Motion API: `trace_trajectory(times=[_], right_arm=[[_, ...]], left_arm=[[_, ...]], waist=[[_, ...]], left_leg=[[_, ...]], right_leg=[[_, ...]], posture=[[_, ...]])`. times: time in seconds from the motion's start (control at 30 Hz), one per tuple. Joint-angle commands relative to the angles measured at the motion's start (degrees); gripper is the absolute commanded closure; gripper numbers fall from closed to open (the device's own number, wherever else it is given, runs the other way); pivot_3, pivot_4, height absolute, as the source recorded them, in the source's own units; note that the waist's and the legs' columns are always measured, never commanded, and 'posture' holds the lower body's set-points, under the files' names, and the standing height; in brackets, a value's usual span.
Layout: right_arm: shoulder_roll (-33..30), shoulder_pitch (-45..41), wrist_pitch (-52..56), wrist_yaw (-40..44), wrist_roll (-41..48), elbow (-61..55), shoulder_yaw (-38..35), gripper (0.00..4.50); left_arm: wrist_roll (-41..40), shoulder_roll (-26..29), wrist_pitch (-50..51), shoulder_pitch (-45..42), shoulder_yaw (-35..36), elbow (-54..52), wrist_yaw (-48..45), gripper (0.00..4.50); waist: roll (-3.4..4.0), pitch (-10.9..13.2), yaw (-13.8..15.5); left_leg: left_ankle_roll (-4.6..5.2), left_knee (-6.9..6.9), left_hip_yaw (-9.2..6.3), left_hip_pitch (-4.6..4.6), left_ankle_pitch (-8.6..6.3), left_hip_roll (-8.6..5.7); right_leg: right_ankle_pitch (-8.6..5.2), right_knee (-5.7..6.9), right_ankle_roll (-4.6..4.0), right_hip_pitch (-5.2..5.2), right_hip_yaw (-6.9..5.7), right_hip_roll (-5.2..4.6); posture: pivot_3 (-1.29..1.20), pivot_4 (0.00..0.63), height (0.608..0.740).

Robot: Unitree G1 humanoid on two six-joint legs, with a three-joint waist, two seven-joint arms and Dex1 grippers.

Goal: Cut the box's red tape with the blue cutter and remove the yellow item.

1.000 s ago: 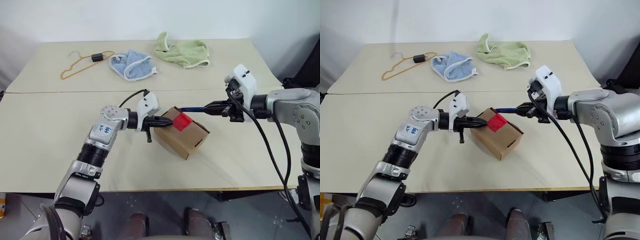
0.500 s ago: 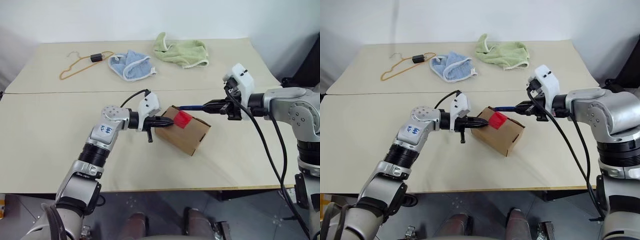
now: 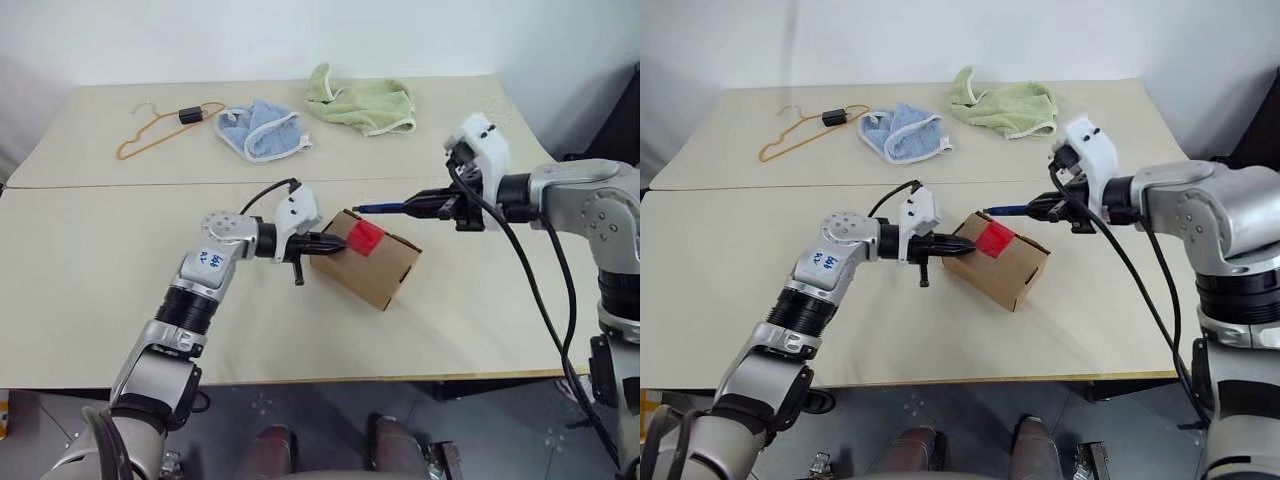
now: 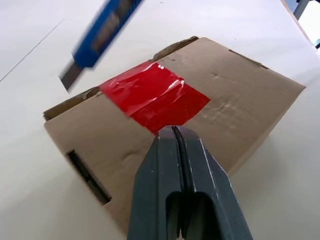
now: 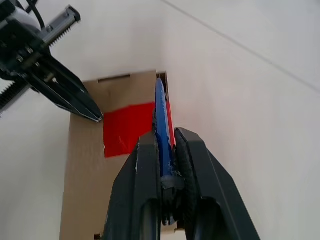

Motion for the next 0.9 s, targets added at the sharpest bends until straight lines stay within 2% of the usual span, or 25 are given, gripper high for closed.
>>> trace_trajectory(times=[0.03, 0.33, 0.9], right_arm=[[0.3, -1.5, 0.1, -0.4, 0.6, -1.8, -2.0, 4.36], [1.6, -0.3, -1.1, -0.4, -0.2, -0.9, -0.5, 4.36], [1.9, 2.7, -4.0, -0.6, -2.9, 1.2, -0.4, 4.36]], left_arm=[[-0.7, 0.3, -0.4, -0.5, 1.9, 1.7, 0.2, 4.50], [-0.3, -0.4, -2.3, -1.7, 1.9, 6.1, -1.6, 4.50], [-0.1, -0.6, -3.3, -2.2, 1.8, 6.8, -2.6, 4.50]], waist=[[0.00, 0.0, 0.0], [0.00, 0.0, 0.0], [0.00, 0.0, -0.1]], left_leg=[[0.00, 0.00, 0.01, 0.00, 0.00, 0.00], [0.00, 0.00, 0.01, 0.00, 0.00, 0.00], [0.00, 0.01, 0.02, 0.01, 0.00, 0.00]], right_leg=[[0.00, 0.00, 0.00, 0.00, 0.00, 0.00], [0.01, 0.02, 0.02, 0.00, 0.00, 0.00], [0.02, 0.01, 0.03, 0.01, 0.00, 0.00]], posture=[[0.00, 0.150, 0.740], [0.00, 0.150, 0.740], [0.00, 0.150, 0.740]])
